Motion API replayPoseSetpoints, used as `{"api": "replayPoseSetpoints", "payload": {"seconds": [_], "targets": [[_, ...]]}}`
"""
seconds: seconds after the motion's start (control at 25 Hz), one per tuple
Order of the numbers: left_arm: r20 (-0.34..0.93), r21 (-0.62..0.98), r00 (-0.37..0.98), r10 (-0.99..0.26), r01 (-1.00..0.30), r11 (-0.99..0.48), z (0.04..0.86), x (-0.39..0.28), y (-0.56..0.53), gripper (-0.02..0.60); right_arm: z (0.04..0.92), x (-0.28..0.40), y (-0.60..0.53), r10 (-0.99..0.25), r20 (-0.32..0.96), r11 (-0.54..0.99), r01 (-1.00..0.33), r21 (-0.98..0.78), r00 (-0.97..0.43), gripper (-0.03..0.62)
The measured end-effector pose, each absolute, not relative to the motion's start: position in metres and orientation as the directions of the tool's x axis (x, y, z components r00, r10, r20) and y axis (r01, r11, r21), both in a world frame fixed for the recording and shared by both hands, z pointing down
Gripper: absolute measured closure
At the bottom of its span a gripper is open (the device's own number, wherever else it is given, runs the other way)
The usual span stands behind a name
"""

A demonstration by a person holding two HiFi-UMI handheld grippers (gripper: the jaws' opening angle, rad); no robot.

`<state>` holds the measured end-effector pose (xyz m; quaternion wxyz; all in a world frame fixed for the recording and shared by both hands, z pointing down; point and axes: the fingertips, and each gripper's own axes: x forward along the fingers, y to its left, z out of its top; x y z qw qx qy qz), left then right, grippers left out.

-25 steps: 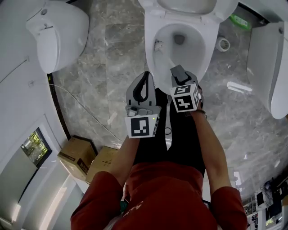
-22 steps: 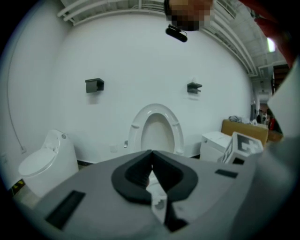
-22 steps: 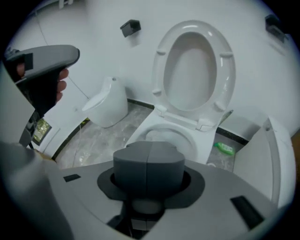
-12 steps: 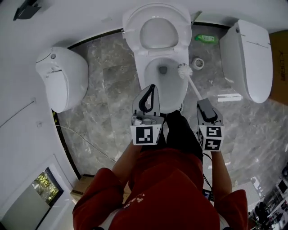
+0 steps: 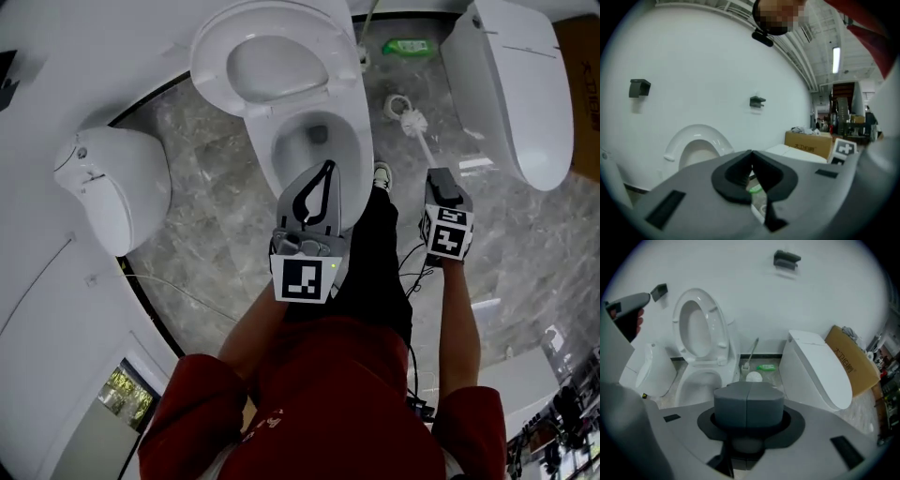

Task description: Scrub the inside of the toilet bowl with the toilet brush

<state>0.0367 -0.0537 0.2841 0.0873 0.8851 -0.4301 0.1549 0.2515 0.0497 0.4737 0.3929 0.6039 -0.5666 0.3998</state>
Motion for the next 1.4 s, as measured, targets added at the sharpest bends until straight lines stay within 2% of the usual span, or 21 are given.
{"api": "replayPoseSetpoints", "payload": {"seconds": [0.36, 0.64, 1.0, 1.04, 1.08, 1.16, 1.28, 1.4], "targets": [[0.41, -0.017, 0.538, -0.737, -0.803, -0.595, 0.399, 0.09, -0.127, 0.581, 0.687, 0.304, -0.033, -0.198, 0.98, 0.022, -1.0, -0.012, -0.017, 0.439], [0.434, 0.023, 0.515, -0.74, -0.827, -0.562, 0.45, 0.132, -0.158, 0.581, 0.767, 0.31, -0.076, -0.093, 0.994, 0.105, -0.993, -0.051, -0.06, 0.439], [0.451, 0.041, 0.473, -0.757, -0.858, -0.512, 0.462, 0.126, -0.16, 0.581, 0.808, 0.288, -0.133, -0.05, 0.996, 0.234, -0.97, -0.058, -0.072, 0.427], [0.45, 0.041, 0.465, -0.762, -0.864, -0.503, 0.459, 0.121, -0.158, 0.581, 0.807, 0.285, -0.131, -0.033, 0.996, 0.243, -0.967, -0.076, -0.087, 0.401], [0.447, 0.043, 0.458, -0.768, -0.869, -0.493, 0.456, 0.116, -0.157, 0.581, 0.804, 0.282, -0.127, -0.01, 0.994, 0.245, -0.964, -0.101, -0.107, 0.33], [0.426, 0.057, 0.449, -0.785, -0.88, -0.472, 0.445, 0.105, -0.154, 0.581, 0.793, 0.283, -0.12, 0.013, 0.991, 0.219, -0.966, -0.136, -0.136, 0.252], [0.37, 0.056, 0.447, -0.815, -0.886, -0.46, 0.419, 0.088, -0.144, 0.581, 0.757, 0.288, -0.121, -0.1, 0.988, 0.168, -0.98, -0.103, -0.121, 0.22], [0.309, 0.049, 0.456, -0.835, -0.884, -0.464, 0.38, 0.07, -0.117, 0.58, 0.704, 0.289, -0.103, -0.212, 0.972, 0.116, -0.991, -0.073, -0.097, 0.215]]}}
